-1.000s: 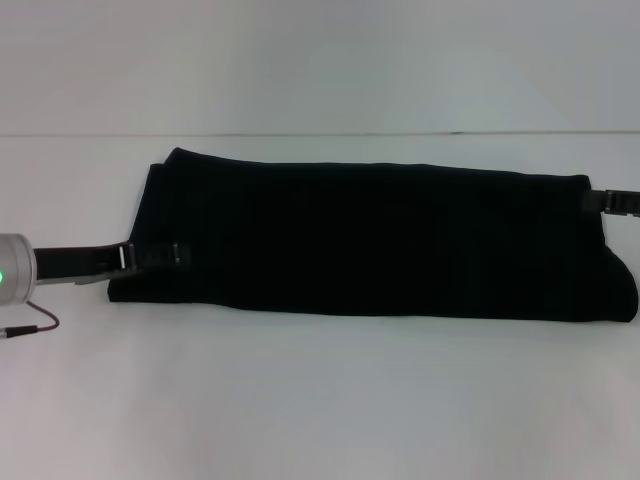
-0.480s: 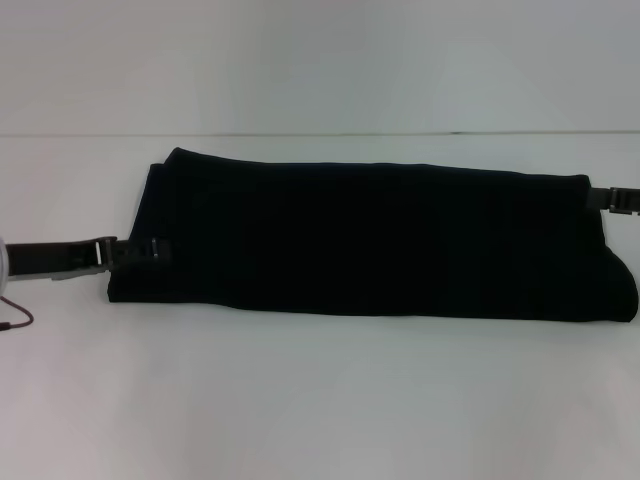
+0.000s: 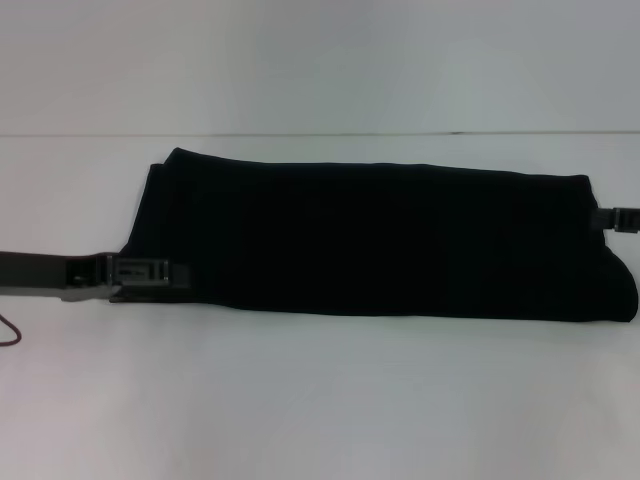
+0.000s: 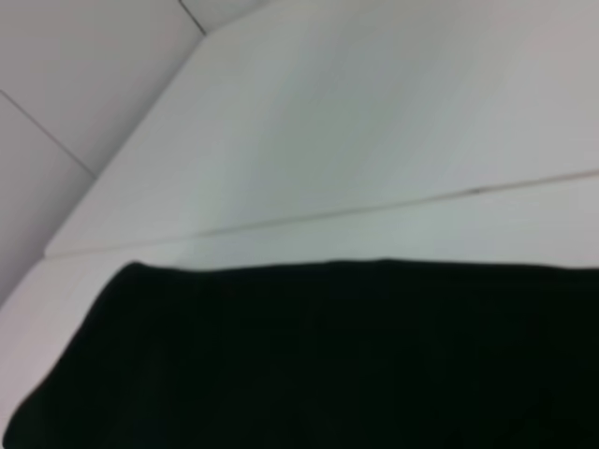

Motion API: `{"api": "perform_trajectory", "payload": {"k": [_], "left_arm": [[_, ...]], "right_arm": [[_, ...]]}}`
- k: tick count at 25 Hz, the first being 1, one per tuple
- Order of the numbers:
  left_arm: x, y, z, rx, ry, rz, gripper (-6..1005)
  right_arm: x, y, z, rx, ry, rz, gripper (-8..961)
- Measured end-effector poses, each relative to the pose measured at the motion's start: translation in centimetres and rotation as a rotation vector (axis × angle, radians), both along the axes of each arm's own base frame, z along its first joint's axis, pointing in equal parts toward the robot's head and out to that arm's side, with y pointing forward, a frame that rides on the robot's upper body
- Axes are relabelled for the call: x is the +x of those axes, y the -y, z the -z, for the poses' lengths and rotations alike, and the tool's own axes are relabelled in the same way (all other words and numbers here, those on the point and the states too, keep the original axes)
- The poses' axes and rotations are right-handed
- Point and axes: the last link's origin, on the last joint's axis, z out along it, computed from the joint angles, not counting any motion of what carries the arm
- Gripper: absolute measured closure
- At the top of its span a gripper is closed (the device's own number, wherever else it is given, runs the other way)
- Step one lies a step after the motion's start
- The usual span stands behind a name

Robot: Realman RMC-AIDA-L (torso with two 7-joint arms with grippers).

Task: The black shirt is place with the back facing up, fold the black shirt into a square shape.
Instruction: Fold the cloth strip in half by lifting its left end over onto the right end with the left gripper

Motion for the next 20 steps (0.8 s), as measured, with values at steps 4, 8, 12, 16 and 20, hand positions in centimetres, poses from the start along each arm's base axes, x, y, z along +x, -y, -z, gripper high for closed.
{"api": "perform_trajectory", "payload": {"k": [4,8,12,16,20], "left_arm": [[0.0,0.2,0.4,-0.022,0.007,-0.032,169],[-0.3,0.2,0.6,-0.009,0.016,-0.051,176],[-0.4,-0.3,1.1,0.008,0.007,-0.060,182],[-0.7,-1.1,0.9,0.053,-0.030,-0.064,189],[-1.8,-1.7,-0.1,0.114,-0.101,-0.083,196]], "right_arm": [[0.3,0.0,0.4,-0.034,0.045,0.009,267],[1.2,-0.1,0.7,-0.054,0.110,0.068,268],[1.7,0.1,0.9,-0.069,0.143,0.090,268],[2.1,0.3,0.5,-0.062,0.144,0.102,269],[2.7,0.9,0.1,-0.064,0.142,0.118,270]]}}
